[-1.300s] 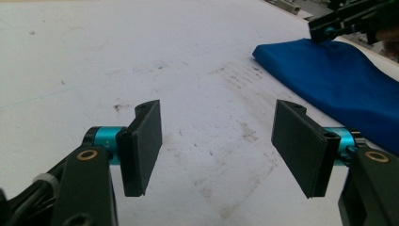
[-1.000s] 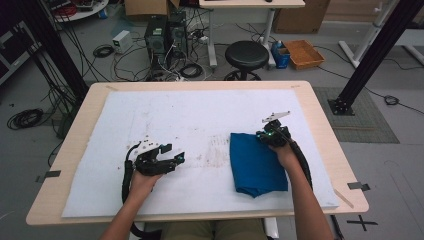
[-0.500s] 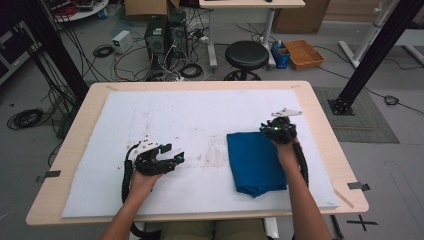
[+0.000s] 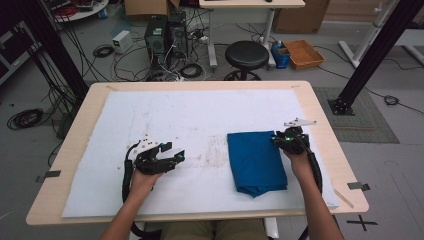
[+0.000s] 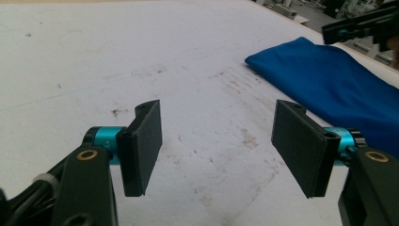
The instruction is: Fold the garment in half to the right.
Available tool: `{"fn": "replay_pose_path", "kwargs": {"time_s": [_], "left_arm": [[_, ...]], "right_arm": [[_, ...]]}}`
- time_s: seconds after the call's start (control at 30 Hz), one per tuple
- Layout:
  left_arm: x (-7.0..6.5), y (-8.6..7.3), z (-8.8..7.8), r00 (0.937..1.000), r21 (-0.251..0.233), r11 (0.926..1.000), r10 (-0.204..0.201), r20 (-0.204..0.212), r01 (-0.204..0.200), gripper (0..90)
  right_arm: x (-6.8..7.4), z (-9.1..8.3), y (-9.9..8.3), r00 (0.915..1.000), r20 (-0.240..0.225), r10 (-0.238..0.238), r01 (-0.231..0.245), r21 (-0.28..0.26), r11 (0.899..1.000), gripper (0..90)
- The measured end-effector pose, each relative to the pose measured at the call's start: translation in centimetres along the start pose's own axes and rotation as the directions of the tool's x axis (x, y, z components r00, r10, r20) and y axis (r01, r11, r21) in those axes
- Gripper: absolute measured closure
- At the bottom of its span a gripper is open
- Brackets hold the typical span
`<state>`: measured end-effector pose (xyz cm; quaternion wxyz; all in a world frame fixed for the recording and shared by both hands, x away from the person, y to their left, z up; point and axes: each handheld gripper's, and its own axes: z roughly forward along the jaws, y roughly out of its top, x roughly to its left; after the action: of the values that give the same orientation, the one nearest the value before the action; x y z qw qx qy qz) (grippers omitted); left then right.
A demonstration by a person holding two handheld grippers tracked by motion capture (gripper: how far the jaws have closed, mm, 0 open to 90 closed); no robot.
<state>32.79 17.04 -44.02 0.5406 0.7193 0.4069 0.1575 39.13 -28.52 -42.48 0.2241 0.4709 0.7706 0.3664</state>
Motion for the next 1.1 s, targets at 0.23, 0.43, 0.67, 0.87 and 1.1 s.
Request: {"fn": "replay_pose_path", "kwargs": {"time_s": [0.23,0.43,0.67,0.87,1.1], "left_arm": [[-0.2,0.0,0.0,1.0000,0.007,1.0000,0.006,0.001,-0.006,34.0],[-0.4,0.1,-0.1,0.9999,0.009,0.9999,0.011,0.003,-0.012,34.0],[-0.2,0.1,0.0,0.9999,0.012,0.9999,0.010,0.000,-0.010,34.0],[-0.2,0.1,-0.1,0.9999,0.010,0.9999,0.010,-0.001,-0.010,34.0],[-0.2,0.1,-0.1,0.9999,-0.004,1.0000,0.007,-0.009,-0.007,34.0]], "right_arm": [[6.8,-3.2,-1.1,0.9382,-0.326,-0.115,0.099,-0.066,0.993,71.7],[11.9,-2.3,-3.3,0.8662,-0.448,-0.221,0.271,0.049,0.961,82.2],[13.4,-1.6,-3.7,0.8439,-0.495,-0.208,0.267,0.051,0.962,72.8],[8.7,-4.6,-3.6,0.9283,-0.350,-0.125,0.131,-0.004,0.991,71.5],[3.7,-6.1,-7.4,0.9809,-0.188,-0.051,0.066,0.077,0.995,75.6]]}}
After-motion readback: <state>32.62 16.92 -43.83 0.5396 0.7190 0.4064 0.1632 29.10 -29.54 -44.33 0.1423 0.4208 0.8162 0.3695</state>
